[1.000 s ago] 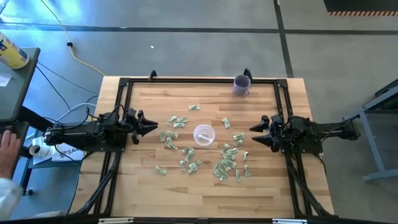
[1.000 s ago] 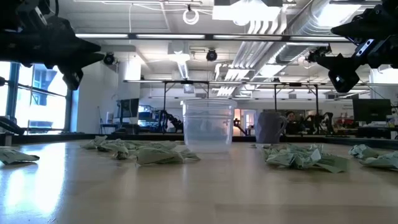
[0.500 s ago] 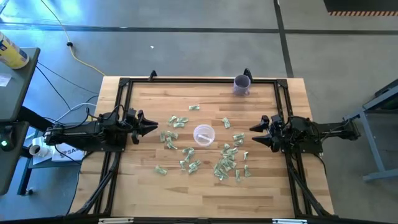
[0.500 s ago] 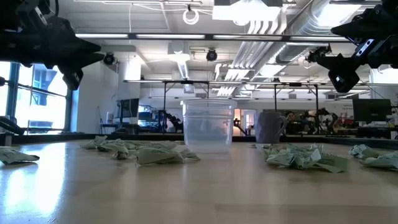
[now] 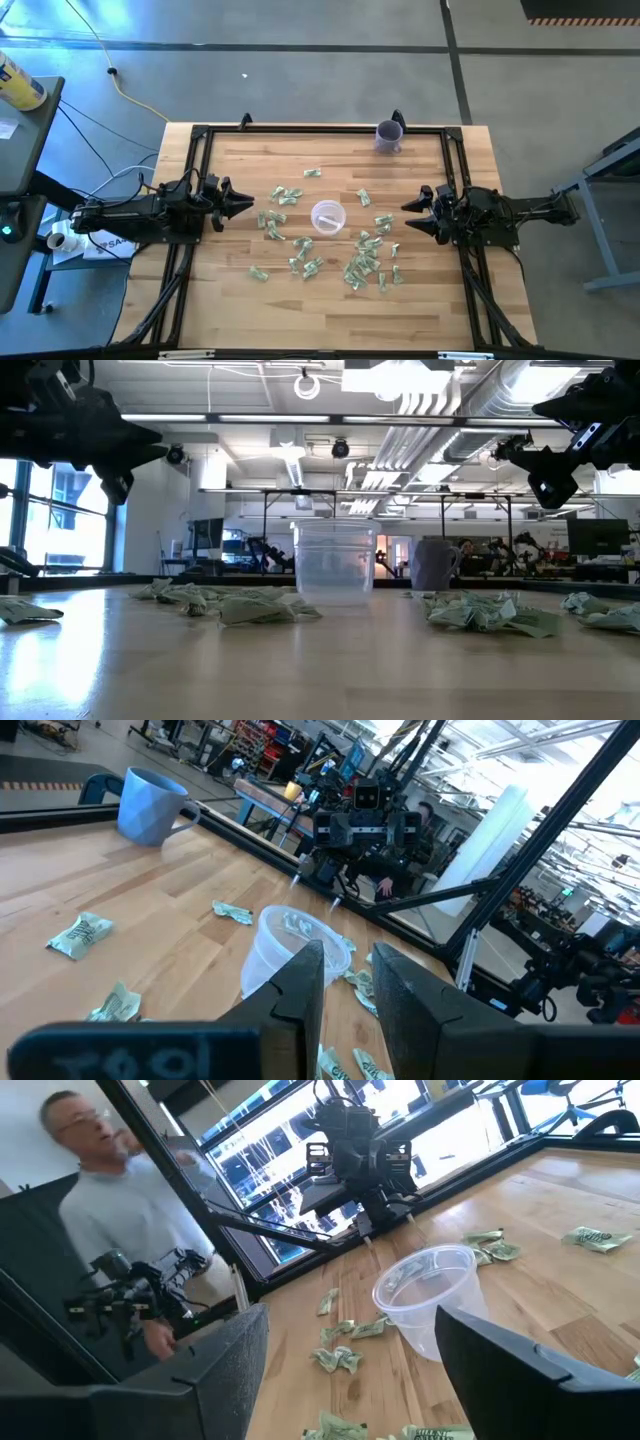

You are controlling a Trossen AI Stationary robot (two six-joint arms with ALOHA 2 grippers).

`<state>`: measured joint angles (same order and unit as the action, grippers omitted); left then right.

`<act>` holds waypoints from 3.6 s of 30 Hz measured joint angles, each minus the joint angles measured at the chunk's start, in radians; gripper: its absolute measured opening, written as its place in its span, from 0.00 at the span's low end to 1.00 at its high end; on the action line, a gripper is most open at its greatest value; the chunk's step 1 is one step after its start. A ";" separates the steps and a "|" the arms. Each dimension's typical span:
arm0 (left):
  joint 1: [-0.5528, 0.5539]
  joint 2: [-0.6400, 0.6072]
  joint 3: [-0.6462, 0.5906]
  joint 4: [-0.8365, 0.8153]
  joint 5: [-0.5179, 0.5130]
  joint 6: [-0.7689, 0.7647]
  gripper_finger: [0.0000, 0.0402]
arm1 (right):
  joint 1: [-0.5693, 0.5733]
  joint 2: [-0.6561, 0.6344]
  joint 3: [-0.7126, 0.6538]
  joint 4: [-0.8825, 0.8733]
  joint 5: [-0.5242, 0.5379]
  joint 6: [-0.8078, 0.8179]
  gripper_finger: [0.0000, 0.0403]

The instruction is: Pick and place Stevia / Truvia into bins

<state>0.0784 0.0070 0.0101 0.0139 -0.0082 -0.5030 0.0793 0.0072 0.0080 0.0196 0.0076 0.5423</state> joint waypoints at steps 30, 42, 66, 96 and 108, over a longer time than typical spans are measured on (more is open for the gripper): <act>0.000 0.000 0.000 0.000 0.000 0.000 0.31 | 0.000 0.000 0.000 0.000 0.000 0.000 0.69; 0.000 0.000 0.000 0.009 -0.006 -0.049 0.31 | 0.000 0.009 0.015 -0.039 -0.042 -0.132 0.69; 0.000 0.000 0.000 0.058 -0.077 -0.730 0.31 | 0.000 0.011 0.022 0.080 0.318 -0.153 0.69; 0.000 0.000 0.000 0.058 -0.104 -0.758 0.31 | 0.000 0.035 0.025 0.207 0.539 0.433 0.69; 0.000 0.000 0.000 0.058 -0.190 -0.763 0.31 | -0.011 0.398 0.034 0.069 0.337 0.584 0.69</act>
<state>0.0784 0.0071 0.0101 0.0718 -0.1986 -1.2659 0.0684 0.4052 0.0419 0.0889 0.3443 1.1261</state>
